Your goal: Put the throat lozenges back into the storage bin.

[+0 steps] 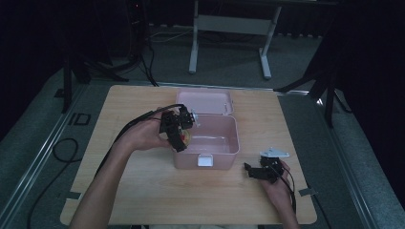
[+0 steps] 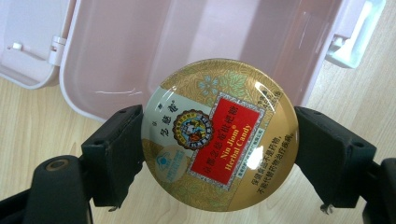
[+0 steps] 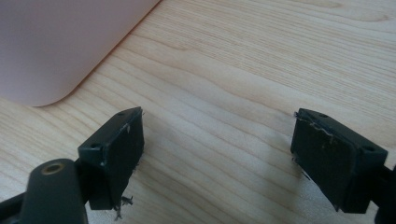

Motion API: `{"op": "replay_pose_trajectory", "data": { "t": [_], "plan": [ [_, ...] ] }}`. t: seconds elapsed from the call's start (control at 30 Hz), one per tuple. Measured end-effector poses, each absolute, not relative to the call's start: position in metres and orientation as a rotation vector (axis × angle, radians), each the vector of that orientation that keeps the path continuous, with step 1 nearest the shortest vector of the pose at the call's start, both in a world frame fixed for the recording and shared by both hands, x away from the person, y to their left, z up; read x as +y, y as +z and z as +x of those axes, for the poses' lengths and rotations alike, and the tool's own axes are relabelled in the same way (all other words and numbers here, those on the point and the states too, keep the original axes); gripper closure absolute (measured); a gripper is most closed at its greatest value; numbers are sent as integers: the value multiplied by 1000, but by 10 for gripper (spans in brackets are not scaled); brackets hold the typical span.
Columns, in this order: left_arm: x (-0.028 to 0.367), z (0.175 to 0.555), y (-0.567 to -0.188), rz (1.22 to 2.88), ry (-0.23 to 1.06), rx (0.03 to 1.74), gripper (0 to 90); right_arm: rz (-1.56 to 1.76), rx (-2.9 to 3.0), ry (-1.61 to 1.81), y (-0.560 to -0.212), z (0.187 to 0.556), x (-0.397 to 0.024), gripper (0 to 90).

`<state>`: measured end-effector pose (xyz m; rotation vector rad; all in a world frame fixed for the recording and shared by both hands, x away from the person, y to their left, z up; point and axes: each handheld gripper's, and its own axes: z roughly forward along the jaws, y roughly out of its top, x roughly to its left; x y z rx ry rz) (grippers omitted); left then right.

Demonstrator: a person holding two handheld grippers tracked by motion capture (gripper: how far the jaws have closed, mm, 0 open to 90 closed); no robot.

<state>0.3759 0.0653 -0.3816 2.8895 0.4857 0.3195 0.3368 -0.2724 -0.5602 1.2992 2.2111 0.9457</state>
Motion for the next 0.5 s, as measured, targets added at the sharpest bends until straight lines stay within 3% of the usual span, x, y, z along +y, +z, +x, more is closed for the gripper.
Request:
{"op": "replay_pose_trajectory", "data": {
  "t": [0.5],
  "plan": [
    [55, 378, -384, 2899, 313, 459, 206, 1299, 2211, 946, -560, 337, -272, 170]
  ]
}}
